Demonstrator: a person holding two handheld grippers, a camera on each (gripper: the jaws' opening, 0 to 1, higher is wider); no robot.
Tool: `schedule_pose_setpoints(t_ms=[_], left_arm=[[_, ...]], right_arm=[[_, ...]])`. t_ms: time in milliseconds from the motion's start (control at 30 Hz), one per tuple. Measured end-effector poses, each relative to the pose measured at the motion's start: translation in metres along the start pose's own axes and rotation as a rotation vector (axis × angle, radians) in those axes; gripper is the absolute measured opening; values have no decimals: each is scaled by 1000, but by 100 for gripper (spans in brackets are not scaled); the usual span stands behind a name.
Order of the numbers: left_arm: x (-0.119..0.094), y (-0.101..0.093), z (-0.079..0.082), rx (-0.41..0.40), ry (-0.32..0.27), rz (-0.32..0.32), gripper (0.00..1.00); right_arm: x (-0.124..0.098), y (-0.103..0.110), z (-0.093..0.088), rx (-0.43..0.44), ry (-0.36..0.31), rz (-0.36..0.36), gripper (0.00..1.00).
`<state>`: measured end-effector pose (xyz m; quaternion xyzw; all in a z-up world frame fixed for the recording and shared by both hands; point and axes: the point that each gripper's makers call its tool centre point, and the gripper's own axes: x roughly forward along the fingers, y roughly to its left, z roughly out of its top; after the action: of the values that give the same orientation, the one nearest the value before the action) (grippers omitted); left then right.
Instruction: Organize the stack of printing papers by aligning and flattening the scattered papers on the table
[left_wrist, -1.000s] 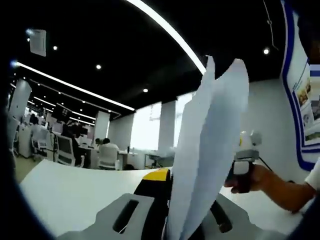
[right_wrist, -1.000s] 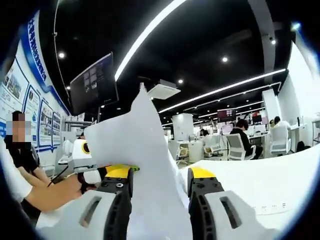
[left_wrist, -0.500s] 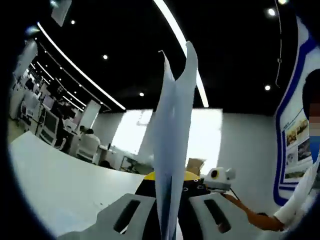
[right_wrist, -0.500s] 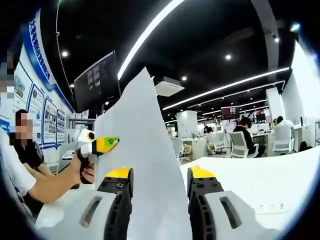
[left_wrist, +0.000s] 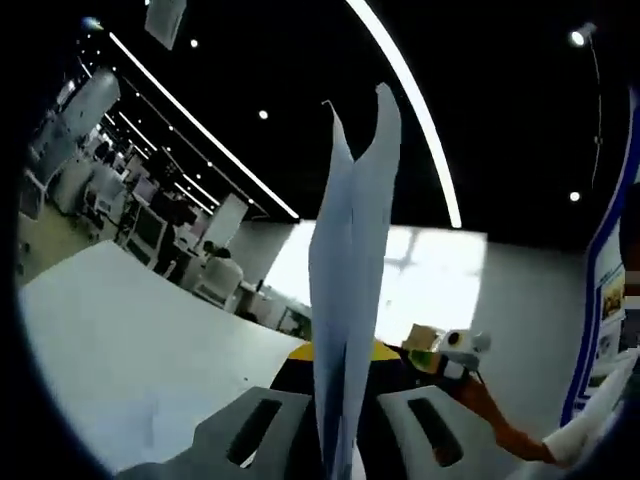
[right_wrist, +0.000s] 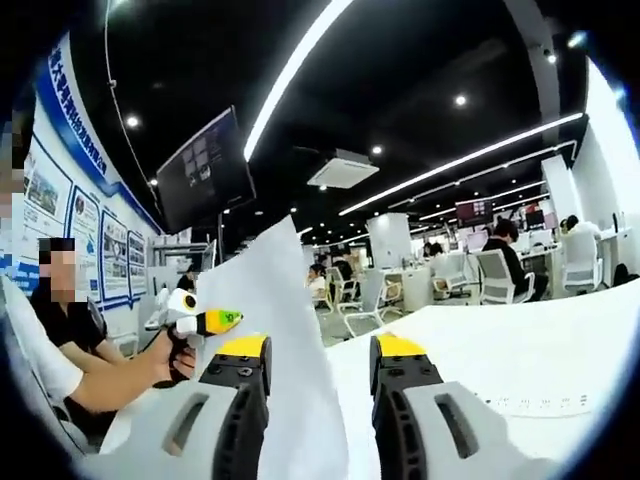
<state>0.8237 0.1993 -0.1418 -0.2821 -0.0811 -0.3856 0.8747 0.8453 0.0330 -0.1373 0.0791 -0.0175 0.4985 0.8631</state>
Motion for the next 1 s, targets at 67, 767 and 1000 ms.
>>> schedule_pose_setpoints(t_ms=[67, 767, 1000], left_arm=[[-14, 11, 8, 0, -21, 39, 6], [-113, 111, 24, -70, -237, 276, 6], [-111, 107, 26, -62, -243, 265, 6]], right_arm=[[1, 5, 1, -10, -2, 14, 35], [-44, -43, 1, -123, 103, -212, 52], [-89, -71, 14, -159, 88, -363, 73]])
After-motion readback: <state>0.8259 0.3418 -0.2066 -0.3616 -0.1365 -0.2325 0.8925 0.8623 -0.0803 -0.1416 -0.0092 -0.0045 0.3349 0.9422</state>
